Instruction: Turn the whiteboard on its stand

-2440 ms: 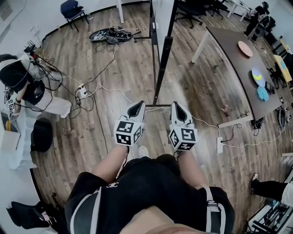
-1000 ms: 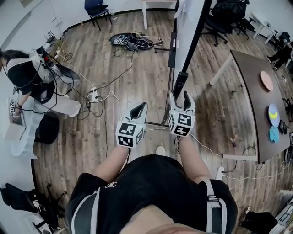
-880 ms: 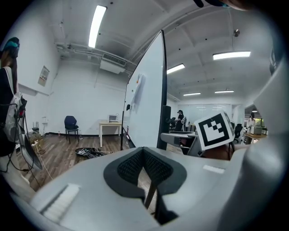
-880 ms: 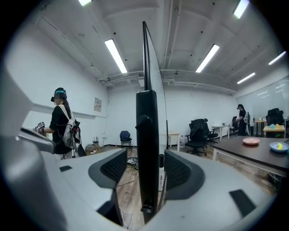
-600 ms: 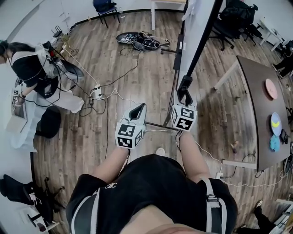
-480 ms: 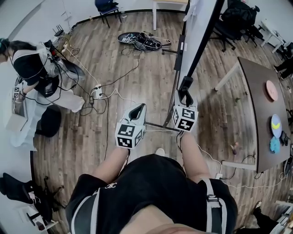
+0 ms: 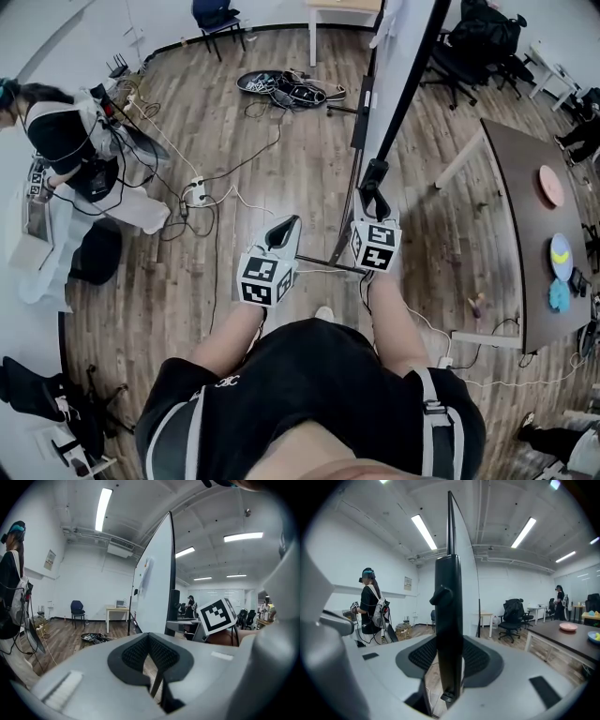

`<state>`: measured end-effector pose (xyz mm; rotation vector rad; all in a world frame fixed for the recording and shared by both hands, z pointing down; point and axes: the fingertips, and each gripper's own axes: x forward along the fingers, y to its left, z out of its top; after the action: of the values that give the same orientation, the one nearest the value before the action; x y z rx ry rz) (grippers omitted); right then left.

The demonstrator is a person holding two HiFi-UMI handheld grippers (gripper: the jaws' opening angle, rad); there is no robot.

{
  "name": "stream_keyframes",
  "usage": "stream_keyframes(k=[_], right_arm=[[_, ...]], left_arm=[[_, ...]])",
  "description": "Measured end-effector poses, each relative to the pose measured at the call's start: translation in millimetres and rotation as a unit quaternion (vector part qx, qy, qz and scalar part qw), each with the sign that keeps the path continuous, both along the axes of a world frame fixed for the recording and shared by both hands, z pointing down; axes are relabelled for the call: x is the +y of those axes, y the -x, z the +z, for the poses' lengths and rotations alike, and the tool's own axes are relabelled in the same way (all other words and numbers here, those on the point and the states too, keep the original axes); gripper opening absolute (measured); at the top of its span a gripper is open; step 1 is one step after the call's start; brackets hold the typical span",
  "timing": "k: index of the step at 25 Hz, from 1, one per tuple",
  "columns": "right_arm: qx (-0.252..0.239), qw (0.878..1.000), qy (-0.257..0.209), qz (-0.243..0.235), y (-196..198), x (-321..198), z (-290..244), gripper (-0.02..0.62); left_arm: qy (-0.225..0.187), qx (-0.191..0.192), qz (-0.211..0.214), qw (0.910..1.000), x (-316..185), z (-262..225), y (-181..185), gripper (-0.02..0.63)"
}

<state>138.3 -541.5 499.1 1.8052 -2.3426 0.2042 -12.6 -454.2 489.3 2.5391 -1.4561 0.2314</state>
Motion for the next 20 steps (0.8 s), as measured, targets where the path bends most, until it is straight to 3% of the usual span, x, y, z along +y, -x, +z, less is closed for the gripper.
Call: stream_keyframes(k=[12,20], right_arm=[[0.0,1.0,0.01,0.014,2,36,0,0.17],[0.0,0.999,0.011,0.03,5,71,0,0.17]], left_arm=[[-0.002,0.002,0.031,0.9995,19,-2,-12,0.009],[0.003,0.004,0.043,0.9991,44,1,1,0.009]])
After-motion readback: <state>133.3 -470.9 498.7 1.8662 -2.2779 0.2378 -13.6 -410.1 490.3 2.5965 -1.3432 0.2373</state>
